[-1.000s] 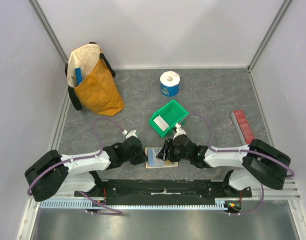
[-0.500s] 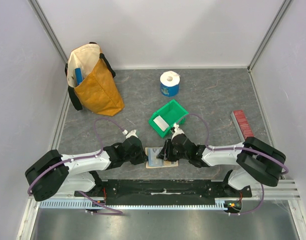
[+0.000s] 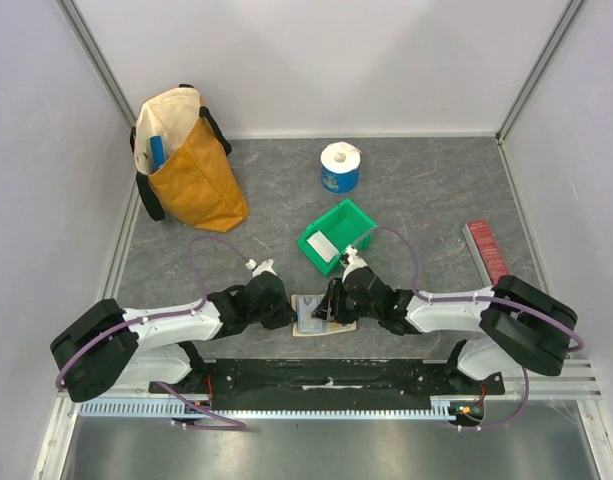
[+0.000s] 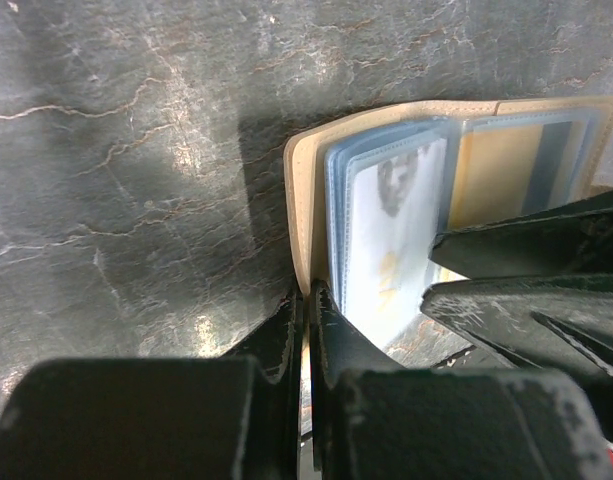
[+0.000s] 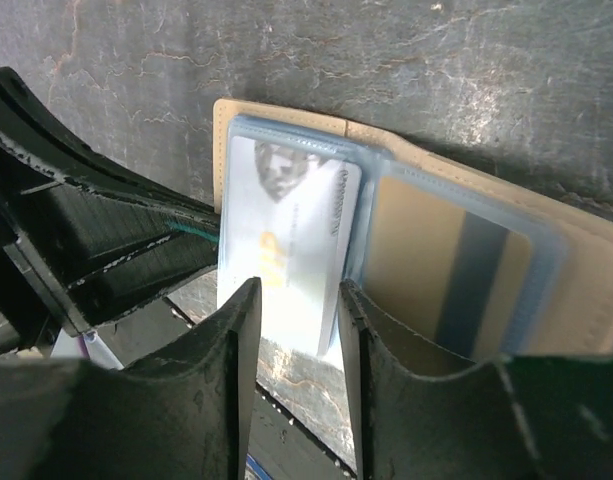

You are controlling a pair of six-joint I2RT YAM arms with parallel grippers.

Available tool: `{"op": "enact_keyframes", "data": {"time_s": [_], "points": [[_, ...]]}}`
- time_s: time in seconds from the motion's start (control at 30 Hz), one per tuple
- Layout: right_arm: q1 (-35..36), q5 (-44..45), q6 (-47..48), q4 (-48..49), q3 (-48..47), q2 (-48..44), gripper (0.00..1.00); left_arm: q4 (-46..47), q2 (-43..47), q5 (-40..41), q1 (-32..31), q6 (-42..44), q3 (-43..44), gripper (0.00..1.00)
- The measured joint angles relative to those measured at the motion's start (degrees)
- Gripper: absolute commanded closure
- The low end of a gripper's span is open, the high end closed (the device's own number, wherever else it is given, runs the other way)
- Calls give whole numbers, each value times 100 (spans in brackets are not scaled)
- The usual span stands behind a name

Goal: Put the credit cards into the card holder
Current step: Insert the credit card into the card holder.

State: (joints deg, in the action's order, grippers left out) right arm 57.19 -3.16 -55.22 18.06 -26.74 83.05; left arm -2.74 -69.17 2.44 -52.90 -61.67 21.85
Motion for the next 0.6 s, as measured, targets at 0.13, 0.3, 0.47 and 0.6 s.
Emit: {"op": "enact_keyframes", "data": {"time_s": [0.13, 0.3, 0.47, 0.6], "points": [[31, 354, 144, -625, -101, -507, 51, -9, 0, 2, 0, 0, 4, 98], [76, 730, 190, -1261, -177, -1250, 50, 107, -13, -11, -22, -4, 9, 98], [83, 848, 181, -1657, -179, -1401, 50, 227, -17, -114, -48, -4, 33, 98], [72, 822, 131, -1670, -151, -1497, 48, 249, -20, -131, -48, -4, 33, 98]]}}
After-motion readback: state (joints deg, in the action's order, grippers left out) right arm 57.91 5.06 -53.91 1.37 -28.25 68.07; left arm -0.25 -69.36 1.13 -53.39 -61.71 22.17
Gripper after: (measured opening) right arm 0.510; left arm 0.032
